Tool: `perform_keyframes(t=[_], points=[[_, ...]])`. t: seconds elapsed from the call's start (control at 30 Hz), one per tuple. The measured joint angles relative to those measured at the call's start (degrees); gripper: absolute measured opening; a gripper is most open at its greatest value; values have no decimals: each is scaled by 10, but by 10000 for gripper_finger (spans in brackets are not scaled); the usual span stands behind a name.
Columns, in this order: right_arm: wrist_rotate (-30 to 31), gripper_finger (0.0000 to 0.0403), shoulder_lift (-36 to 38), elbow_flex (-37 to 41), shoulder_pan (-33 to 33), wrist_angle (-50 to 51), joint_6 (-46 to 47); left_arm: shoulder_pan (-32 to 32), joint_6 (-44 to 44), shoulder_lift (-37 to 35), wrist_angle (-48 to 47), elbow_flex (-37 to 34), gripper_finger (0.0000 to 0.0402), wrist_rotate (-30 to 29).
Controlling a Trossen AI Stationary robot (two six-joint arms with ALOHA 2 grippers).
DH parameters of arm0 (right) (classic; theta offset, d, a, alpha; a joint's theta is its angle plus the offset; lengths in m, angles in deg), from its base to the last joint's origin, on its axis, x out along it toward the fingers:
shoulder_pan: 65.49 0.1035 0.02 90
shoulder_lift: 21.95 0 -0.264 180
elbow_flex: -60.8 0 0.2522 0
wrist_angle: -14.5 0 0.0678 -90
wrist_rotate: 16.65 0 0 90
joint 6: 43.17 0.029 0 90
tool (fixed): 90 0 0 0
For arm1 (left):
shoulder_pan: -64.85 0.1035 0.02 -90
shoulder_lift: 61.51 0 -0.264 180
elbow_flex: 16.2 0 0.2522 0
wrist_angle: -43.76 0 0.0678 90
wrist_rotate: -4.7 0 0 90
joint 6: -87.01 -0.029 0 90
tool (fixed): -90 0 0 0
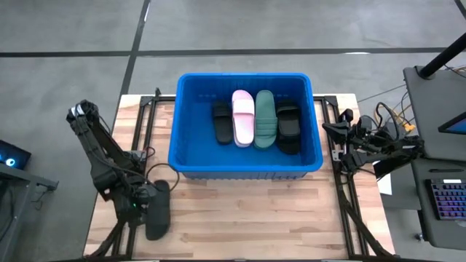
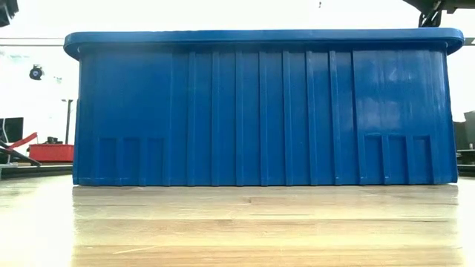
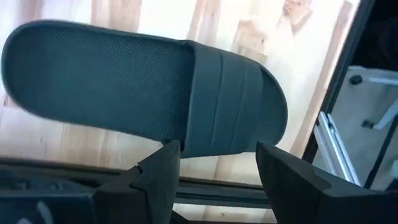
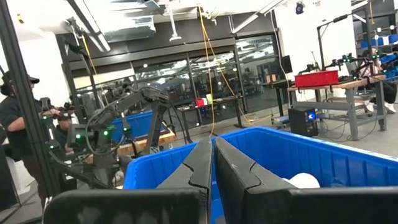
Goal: Pick and place slides into bin
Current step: Put the black slide into the bin
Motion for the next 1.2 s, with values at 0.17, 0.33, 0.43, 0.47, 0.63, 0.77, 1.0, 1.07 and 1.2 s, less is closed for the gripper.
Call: perform_keyframes(t=[0.17,0.33,0.43,0.47,0.63,0.77,1.0,1.07,1.2], points=[[2,8,0,0,0,0,0,24,-22,-13,35,-26,196,42],[2,8,0,0,0,0,8,52,-54,-9,86,-66,196,46],[2,8,0,0,0,0,16,67,-56,-9,83,-78,196,48],[2,8,0,0,0,0,16,69,-56,-11,84,-80,196,51],[2,8,0,0,0,-1,19,69,-84,-12,110,-91,196,85],[2,8,0,0,0,0,19,73,-100,-4,114,-104,196,79],[2,8,0,0,0,0,17,82,-85,-12,202,-141,196,104],[2,8,0,0,0,-1,17,82,-85,-12,228,-146,196,109],[2,8,0,0,0,0,17,85,-84,-6,255,-147,195,110]])
